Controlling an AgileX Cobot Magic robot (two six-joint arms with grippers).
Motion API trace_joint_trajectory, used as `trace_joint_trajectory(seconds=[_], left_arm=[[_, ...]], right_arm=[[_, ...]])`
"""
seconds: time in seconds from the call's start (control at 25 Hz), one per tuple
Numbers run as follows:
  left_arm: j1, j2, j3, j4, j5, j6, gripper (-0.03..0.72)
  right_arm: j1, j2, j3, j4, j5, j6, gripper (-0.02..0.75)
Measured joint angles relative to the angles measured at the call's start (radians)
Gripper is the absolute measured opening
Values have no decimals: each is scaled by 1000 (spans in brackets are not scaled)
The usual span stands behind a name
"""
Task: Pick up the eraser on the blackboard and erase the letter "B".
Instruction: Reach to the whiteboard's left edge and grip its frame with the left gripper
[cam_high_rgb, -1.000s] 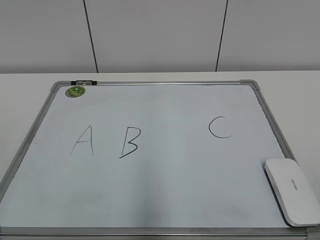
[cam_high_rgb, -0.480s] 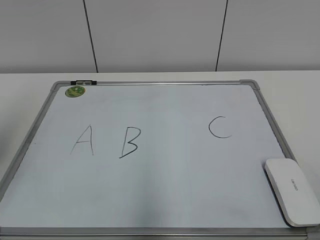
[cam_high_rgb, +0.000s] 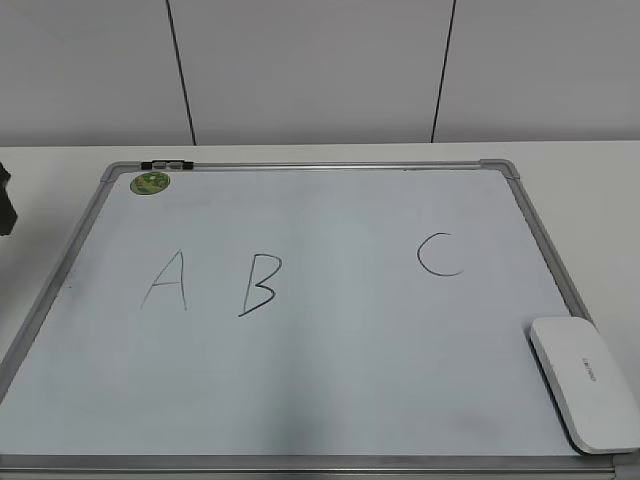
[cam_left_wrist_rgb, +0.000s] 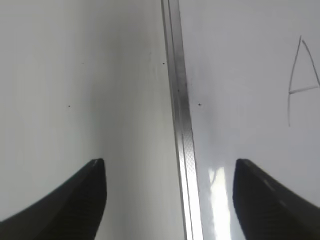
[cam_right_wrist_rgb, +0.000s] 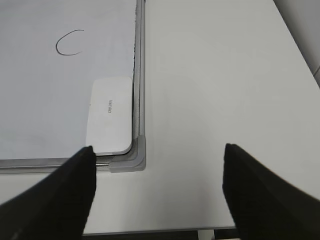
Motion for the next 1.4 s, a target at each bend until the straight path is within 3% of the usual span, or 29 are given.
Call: trace_joint_trajectory(seconds=[0.32, 0.92, 1.4], left_arm=[[0, 250, -109, -8, 0, 0, 414], [0, 481, -265, -19, -2, 18, 352], [8, 505, -271, -19, -5, 18, 312]], right_arm=[[0, 0, 0, 0, 0, 0, 587], [0, 0, 0, 0, 0, 0, 587], [0, 0, 0, 0, 0, 0, 586]])
